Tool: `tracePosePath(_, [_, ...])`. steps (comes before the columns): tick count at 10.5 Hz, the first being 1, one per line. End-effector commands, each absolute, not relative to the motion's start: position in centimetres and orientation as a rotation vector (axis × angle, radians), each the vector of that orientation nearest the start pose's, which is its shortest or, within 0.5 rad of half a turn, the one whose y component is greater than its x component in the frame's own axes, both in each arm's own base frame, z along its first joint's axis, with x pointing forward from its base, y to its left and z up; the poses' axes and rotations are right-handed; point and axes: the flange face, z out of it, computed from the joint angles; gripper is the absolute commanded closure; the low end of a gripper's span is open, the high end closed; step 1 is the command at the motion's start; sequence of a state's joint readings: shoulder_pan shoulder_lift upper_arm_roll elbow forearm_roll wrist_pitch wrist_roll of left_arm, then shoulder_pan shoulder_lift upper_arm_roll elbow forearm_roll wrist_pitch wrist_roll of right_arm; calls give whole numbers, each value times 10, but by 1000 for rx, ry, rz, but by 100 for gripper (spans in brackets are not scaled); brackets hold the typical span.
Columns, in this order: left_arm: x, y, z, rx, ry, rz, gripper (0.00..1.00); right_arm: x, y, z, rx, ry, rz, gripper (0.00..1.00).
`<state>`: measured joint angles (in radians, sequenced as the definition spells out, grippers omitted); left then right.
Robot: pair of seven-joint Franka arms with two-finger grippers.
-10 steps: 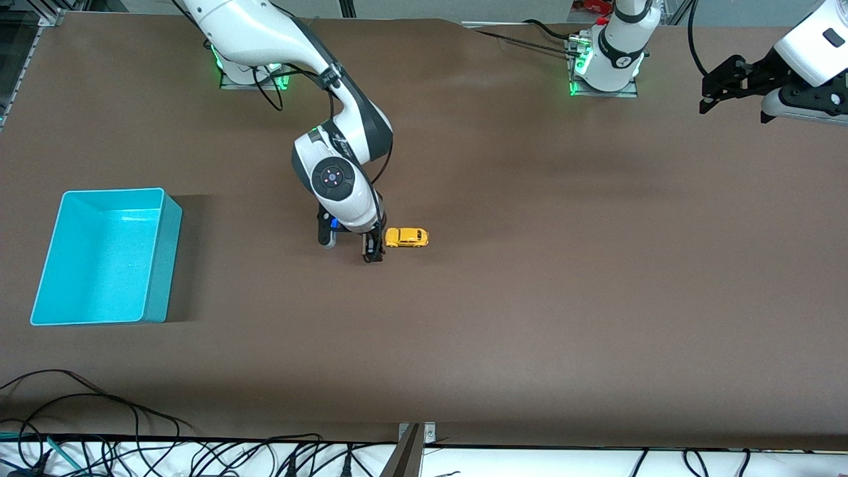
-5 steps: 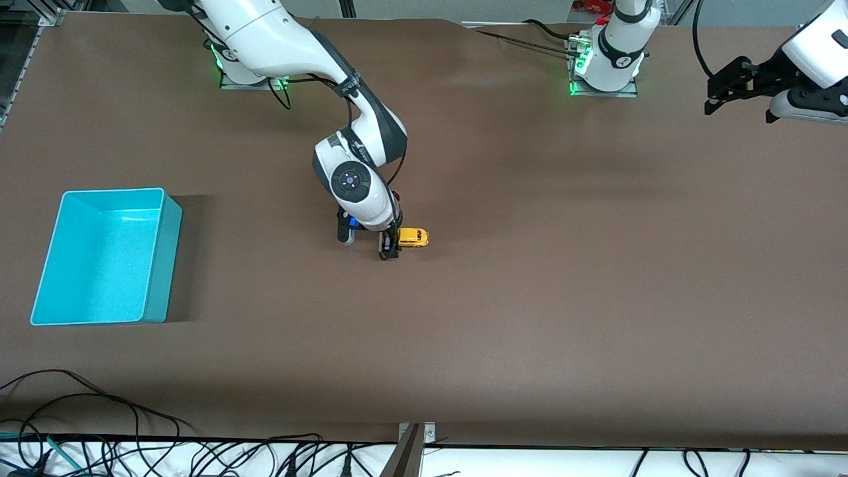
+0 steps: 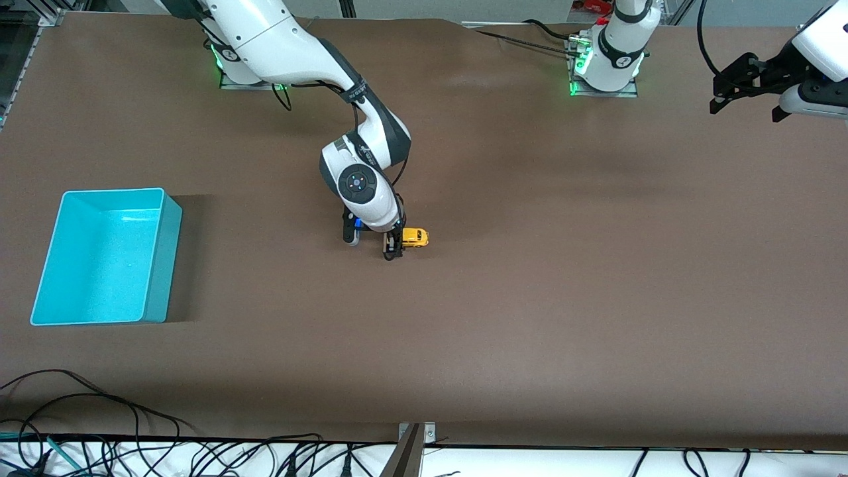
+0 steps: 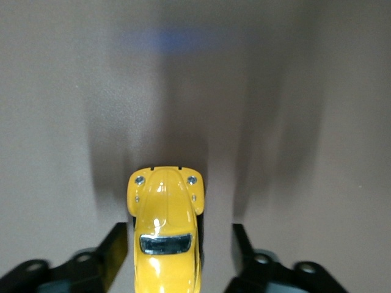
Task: Wind up and store yellow beetle car
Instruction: 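Lift the car with the right gripper and carry it to the bin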
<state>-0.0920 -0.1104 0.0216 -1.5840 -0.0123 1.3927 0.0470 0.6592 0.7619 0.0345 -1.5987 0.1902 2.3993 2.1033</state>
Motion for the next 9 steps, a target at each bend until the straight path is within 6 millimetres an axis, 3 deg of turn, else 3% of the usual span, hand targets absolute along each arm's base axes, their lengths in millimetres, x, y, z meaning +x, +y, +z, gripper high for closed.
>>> tracePosePath(1, [502,-35,668,-3131,180,135,0,535,459,187,-2160,2153,231,81])
tracePosePath(4, [502,-35,668,-3131,177,135,0,539,458,198,-2182,2121,216,86])
tracePosePath(6, [502,-35,668,-3131,177,135,0,549,457,239,-2289,2038,217,86])
tracePosePath(9, [502,-36,668,-3131,182,135,0,592,418,297,-2431,1992,232,86])
